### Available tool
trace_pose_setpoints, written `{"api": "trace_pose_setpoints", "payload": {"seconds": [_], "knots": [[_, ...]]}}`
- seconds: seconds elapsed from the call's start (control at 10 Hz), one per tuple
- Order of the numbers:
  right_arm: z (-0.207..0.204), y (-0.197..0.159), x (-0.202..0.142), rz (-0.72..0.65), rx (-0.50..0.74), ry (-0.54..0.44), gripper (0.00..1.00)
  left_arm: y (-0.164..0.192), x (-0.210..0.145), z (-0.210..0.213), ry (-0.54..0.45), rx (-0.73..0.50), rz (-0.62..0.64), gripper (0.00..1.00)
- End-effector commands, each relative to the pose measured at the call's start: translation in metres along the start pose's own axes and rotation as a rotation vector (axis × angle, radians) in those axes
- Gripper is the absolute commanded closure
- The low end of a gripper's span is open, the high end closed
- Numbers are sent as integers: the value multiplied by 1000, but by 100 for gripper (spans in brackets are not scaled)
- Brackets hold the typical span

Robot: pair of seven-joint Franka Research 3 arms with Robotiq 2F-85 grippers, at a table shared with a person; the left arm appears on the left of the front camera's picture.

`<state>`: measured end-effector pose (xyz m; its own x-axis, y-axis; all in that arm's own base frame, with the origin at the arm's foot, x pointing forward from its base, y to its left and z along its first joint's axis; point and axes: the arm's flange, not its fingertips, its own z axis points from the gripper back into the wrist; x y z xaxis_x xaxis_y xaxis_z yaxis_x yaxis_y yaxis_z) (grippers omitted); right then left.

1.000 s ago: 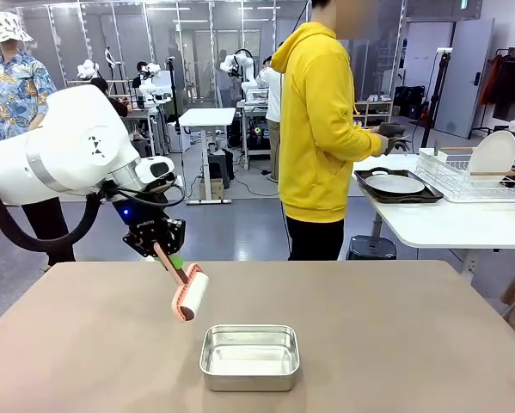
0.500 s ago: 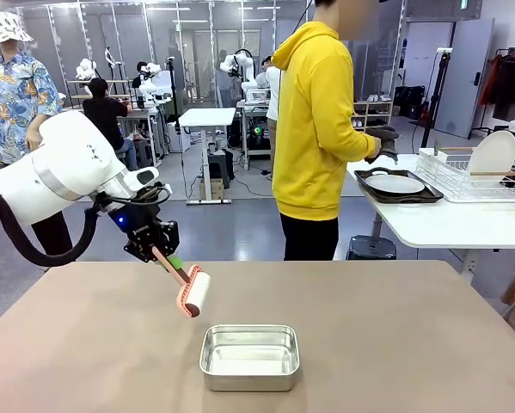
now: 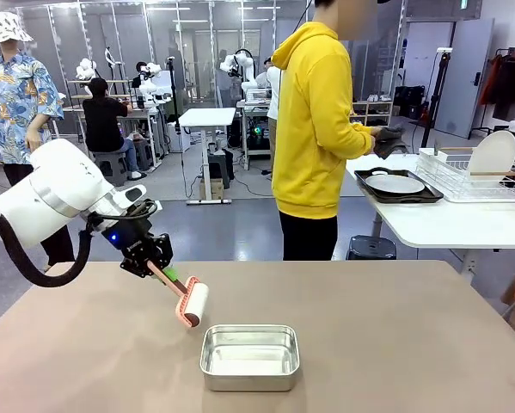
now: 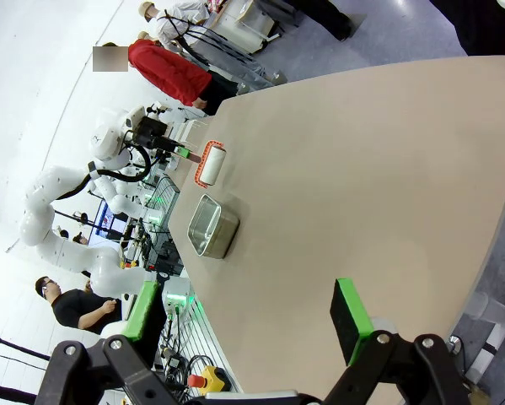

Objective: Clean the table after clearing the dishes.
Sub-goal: When the right (or left) Handle tray is removed, use the right hand (or left hand) to clean the right (or left) side of the table with the Lint Roller.

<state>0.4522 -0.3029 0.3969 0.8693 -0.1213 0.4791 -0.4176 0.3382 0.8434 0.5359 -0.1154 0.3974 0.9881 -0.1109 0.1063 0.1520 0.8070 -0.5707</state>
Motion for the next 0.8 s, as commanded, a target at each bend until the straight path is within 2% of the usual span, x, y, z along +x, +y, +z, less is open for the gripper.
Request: {"api": "trace_pose_setpoints", "payload": {"seconds": [0.0, 0.4, 0.7], "knots": [[-3, 5, -3, 6, 5, -9, 0, 14, -2, -2, -3, -72, -18, 79], [-3, 5, -3, 6, 5, -9, 0, 54, 0, -18, 23, -131, 58, 79], [-3, 5, -3, 6, 5, -9, 0, 88, -6, -15, -4, -129, 90, 79]]}}
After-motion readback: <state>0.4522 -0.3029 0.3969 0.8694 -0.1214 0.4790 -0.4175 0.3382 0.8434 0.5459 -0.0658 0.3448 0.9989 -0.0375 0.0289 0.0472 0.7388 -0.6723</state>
